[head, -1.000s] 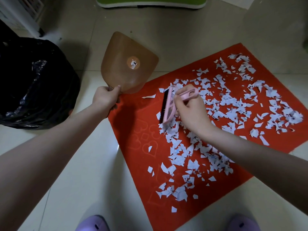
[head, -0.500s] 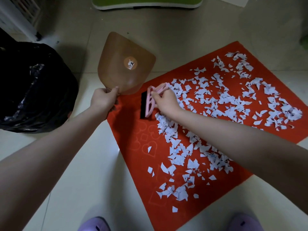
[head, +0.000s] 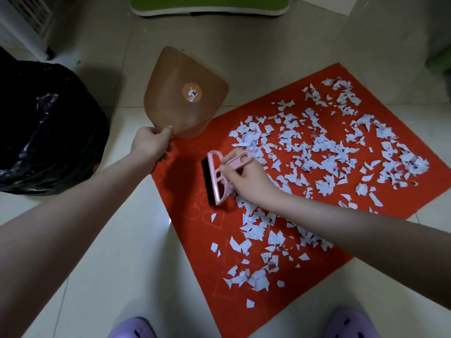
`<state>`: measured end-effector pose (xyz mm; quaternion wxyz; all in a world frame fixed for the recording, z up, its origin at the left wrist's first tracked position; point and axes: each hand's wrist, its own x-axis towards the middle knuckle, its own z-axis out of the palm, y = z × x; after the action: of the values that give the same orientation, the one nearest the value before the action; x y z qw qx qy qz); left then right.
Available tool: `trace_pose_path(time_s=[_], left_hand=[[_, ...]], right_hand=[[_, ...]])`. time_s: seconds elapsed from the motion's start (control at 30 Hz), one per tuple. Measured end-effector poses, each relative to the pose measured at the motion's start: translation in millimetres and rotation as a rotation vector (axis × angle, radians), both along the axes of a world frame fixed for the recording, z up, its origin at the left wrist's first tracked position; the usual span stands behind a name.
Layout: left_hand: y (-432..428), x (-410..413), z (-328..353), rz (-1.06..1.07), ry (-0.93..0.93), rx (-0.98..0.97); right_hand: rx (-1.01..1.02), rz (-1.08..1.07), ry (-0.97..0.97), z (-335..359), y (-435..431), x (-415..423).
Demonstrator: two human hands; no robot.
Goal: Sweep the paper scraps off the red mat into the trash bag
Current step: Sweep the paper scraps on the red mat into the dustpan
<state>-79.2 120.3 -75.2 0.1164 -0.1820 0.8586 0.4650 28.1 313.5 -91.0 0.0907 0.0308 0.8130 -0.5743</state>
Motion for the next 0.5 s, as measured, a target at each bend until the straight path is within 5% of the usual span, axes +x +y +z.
trace_pose_path(time_s=[0.23,0.5], left_hand=[[2,2,2,-0.013,0.009,-0.003],[2,3,0,-0.015,-0.001,-0.014]], right_hand=[[0.162,-0.052,-0.075,-4,33,-2],[0.038,-0.091,0.070,28,48,16]])
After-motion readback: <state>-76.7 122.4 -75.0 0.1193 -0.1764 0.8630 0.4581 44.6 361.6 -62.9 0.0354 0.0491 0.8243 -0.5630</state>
